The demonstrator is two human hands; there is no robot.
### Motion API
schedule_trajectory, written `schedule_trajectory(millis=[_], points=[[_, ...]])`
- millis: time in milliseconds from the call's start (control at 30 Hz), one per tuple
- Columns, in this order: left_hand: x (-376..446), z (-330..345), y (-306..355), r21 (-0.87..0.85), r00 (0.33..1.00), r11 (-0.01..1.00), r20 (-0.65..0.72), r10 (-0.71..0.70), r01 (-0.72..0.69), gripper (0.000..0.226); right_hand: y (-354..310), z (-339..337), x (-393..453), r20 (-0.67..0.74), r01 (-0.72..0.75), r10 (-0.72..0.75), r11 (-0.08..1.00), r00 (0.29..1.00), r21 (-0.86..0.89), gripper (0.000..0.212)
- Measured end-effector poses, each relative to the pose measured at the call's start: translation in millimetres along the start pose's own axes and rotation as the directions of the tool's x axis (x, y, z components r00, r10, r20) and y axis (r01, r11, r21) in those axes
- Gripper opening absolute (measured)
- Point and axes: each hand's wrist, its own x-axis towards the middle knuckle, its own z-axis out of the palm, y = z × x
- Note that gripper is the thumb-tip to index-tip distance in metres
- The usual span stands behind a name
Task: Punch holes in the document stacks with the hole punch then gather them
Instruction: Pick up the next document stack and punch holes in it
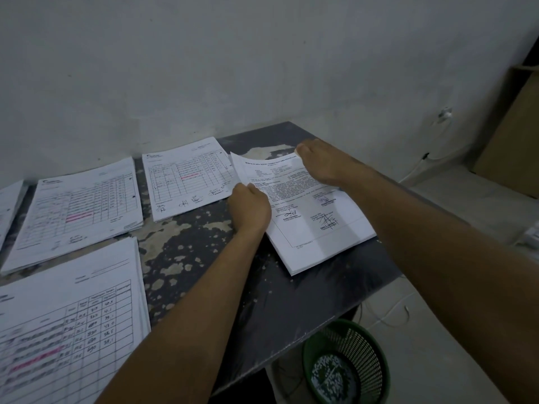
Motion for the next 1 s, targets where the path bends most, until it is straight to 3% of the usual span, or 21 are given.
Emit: schedule_trajectory(millis=[433,767,1000], points=[[0,-1,0,0.003,1.0,1.0,-0.001,0.006,-0.006,0.031,-6,4,-5,-0.095,0.039,-0.049,0.994,0.994,-0.099,0.026],[-2,-2,0,0.022,1.0,1.0,-0.014,0.003,-0.002,0.026,-6,8,-9,-0.084,0.061,-0.081,0.973,0.993,-0.222,0.034],[-3,-4,2,0.021,1.0,1.0,-0.009,-0.008,0.008,0.024,-7,8,-12,-0.083,0.053,-0.072,0.975,0.994,-0.215,0.037]])
